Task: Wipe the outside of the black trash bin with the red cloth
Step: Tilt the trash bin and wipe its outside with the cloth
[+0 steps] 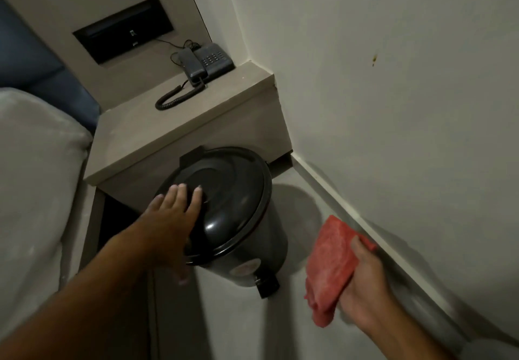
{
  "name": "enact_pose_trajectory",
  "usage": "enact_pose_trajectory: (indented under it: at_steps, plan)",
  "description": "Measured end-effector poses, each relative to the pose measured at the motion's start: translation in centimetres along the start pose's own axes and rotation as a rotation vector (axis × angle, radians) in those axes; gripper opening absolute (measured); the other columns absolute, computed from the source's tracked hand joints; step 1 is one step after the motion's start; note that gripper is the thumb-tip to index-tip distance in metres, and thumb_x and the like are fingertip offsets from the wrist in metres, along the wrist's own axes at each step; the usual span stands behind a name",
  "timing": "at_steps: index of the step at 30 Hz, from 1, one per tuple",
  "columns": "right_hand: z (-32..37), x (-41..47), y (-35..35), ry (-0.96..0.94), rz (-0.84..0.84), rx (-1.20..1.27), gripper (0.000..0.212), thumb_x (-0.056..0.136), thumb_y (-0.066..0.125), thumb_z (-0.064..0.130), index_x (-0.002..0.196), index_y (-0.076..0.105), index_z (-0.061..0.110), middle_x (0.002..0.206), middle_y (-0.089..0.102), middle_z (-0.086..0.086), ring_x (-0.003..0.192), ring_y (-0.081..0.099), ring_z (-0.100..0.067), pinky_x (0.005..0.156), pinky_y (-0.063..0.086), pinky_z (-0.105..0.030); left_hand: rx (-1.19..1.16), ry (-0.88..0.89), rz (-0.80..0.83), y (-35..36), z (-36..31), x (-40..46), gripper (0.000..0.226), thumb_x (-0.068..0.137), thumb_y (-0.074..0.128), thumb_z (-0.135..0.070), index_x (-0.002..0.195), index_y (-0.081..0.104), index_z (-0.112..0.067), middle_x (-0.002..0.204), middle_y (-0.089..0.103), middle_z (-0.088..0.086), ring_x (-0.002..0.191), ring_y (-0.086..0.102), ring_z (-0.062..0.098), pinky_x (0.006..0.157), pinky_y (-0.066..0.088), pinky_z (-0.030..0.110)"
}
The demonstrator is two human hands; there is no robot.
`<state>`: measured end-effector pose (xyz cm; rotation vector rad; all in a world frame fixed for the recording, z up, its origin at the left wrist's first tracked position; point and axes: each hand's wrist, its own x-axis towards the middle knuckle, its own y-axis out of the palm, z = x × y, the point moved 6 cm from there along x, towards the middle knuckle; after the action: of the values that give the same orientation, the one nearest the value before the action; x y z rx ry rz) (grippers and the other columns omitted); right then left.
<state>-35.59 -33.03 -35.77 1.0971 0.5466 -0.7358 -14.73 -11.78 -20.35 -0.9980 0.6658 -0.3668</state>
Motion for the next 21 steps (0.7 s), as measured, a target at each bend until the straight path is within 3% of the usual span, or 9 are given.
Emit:
enact_pose_trajectory:
  at_steps: [3, 5, 7, 8, 11, 14, 16, 18, 21]
  plan:
    - [0.5, 0.4, 0.5, 0.002, 0.031, 0.034, 0.058, 0.101, 0.046, 0.052, 0.140, 0.049, 0.010, 0.133, 0.057, -0.027, 0.120, 0.054, -0.050, 0.101, 0.036, -0.076, 0.088, -0.040, -0.052, 1.3, 1.4, -1.7, 0.141, 0.062, 0.082, -0.045, 0.139, -0.032, -0.014, 0.160, -0.006, 0.019, 0.147, -0.001, 0.032, 0.119, 0.002, 0.045]
    - [0.9, 0.4, 0.9, -0.028, 0.058, 0.025, 0.054, 0.101, 0.046, 0.052, 0.134, 0.054, 0.010, 0.127, 0.061, -0.026, 0.114, 0.058, -0.049, 0.095, 0.040, -0.077, 0.184, -0.037, -0.082, 0.8, 0.3, -2.1, 0.128, 0.064, 0.073, -0.058, 0.149, -0.007, -0.006, 0.156, 0.022, 0.021, 0.143, 0.024, 0.032, 0.119, 0.013, 0.045]
    - [1.2, 0.5, 0.7, -0.051, 0.054, 0.003, 0.053, 0.101, 0.045, 0.051, 0.131, 0.056, 0.009, 0.122, 0.063, -0.025, 0.111, 0.060, -0.047, 0.095, 0.042, -0.075, 0.233, -0.081, -0.133, -0.8, -1.8, -2.1, 0.122, 0.054, 0.057, -0.082, 0.141, 0.031, -0.001, 0.125, 0.058, 0.017, 0.110, 0.060, 0.028, 0.097, 0.046, 0.041]
    - [1.2, 0.5, 0.6, -0.057, 0.051, -0.002, 0.053, 0.102, 0.045, 0.051, 0.131, 0.055, 0.008, 0.121, 0.063, -0.025, 0.111, 0.060, -0.046, 0.096, 0.043, -0.072, 0.198, -0.105, -0.173, -2.1, -3.1, -2.2, 0.114, 0.050, 0.047, -0.091, 0.124, 0.050, -0.003, 0.095, 0.066, 0.009, 0.079, 0.066, 0.022, 0.067, 0.053, 0.034]
    - [1.1, 0.8, 0.3, -0.057, 0.040, -0.015, 0.051, 0.102, 0.045, 0.050, 0.123, 0.057, 0.005, 0.118, 0.063, -0.026, 0.109, 0.061, -0.044, 0.094, 0.046, -0.065, 0.053, -0.053, -0.379, -5.8, -6.4, -2.4, 0.095, 0.058, 0.018, -0.099, 0.080, 0.059, -0.016, 0.044, 0.038, -0.008, 0.034, 0.039, 0.010, 0.040, 0.024, 0.019]
    - [1.1, 0.9, 0.5, -0.065, 0.031, -0.020, 0.048, 0.102, 0.045, 0.050, 0.110, 0.060, 0.006, 0.114, 0.065, -0.026, 0.104, 0.063, -0.043, 0.087, 0.049, -0.061, -0.057, 0.065, -0.516, -7.7, -5.7, -2.7, 0.105, 0.068, 0.019, -0.093, 0.127, 0.054, -0.013, 0.055, 0.052, -0.005, 0.051, 0.054, 0.018, 0.045, 0.037, 0.023]
    - [1.1, 1.2, 0.5, -0.073, 0.024, -0.018, 0.050, 0.102, 0.044, 0.050, 0.120, 0.056, 0.005, 0.117, 0.063, -0.025, 0.106, 0.062, -0.042, 0.089, 0.048, -0.061, -0.060, 0.230, -0.373, -5.9, -4.7, -2.9, 0.111, 0.064, 0.028, -0.094, 0.146, 0.030, -0.020, 0.119, 0.065, 0.007, 0.104, 0.062, 0.023, 0.082, 0.053, 0.036]
    - [1.0, 1.4, 0.3, -0.067, 0.020, -0.019, 0.054, 0.102, 0.045, 0.050, 0.132, 0.051, 0.006, 0.122, 0.061, -0.025, 0.111, 0.059, -0.043, 0.096, 0.045, -0.064, -0.024, 0.308, -0.201, -3.4, -3.6, -3.2, 0.126, 0.054, 0.041, -0.096, 0.152, 0.003, -0.027, 0.160, 0.017, 0.005, 0.144, 0.020, 0.023, 0.112, 0.020, 0.039]
    - [0.7, 1.7, 0.1, -0.060, -0.007, -0.016, 0.058, 0.102, 0.046, 0.049, 0.144, 0.044, 0.009, 0.132, 0.056, -0.026, 0.118, 0.055, -0.045, 0.104, 0.039, -0.068, 0.093, 0.328, -0.132, -0.7, -2.8, -2.7, 0.148, 0.045, 0.067, -0.081, 0.144, -0.030, -0.028, 0.159, -0.019, 0.002, 0.145, -0.013, 0.022, 0.115, 0.005, 0.039]
